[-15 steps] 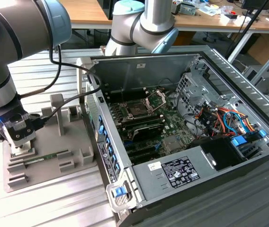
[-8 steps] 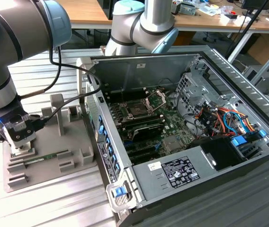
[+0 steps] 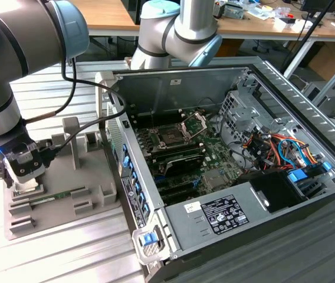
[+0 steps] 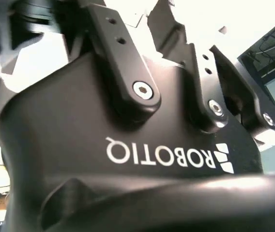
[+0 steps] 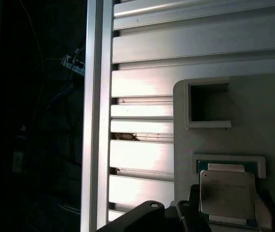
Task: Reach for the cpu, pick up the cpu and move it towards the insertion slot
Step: 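Pick up the cpu and move it towards the insertion slot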
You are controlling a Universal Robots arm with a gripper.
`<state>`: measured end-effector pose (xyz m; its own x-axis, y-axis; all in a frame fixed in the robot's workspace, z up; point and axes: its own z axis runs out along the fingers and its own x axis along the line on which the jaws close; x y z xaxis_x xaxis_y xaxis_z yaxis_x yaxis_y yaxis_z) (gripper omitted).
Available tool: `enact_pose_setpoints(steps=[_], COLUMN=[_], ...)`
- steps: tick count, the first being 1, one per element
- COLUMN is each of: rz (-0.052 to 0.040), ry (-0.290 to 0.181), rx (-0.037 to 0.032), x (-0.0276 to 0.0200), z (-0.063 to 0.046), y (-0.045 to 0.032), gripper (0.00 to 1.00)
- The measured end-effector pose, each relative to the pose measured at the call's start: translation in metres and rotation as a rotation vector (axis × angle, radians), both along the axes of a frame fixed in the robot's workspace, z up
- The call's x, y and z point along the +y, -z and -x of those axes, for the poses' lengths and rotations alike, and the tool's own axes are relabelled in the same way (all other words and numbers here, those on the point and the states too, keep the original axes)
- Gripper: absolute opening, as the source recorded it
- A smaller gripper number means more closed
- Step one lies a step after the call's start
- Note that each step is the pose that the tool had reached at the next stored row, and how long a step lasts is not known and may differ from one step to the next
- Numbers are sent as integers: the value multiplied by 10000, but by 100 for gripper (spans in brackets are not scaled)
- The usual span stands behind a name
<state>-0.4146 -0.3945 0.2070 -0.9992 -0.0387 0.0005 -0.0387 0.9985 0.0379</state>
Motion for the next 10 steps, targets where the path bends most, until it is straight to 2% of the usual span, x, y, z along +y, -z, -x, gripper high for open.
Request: enact_pose_setpoints(steps=[1, 2, 3, 10], rz=[0, 0, 0, 0], ry=[0, 0, 0, -54], rx=[1, 1, 0, 1], x=[0, 0, 0, 0], z=[0, 0, 0, 0], y=[0, 0, 0, 13], gripper=[60, 60, 66, 66])
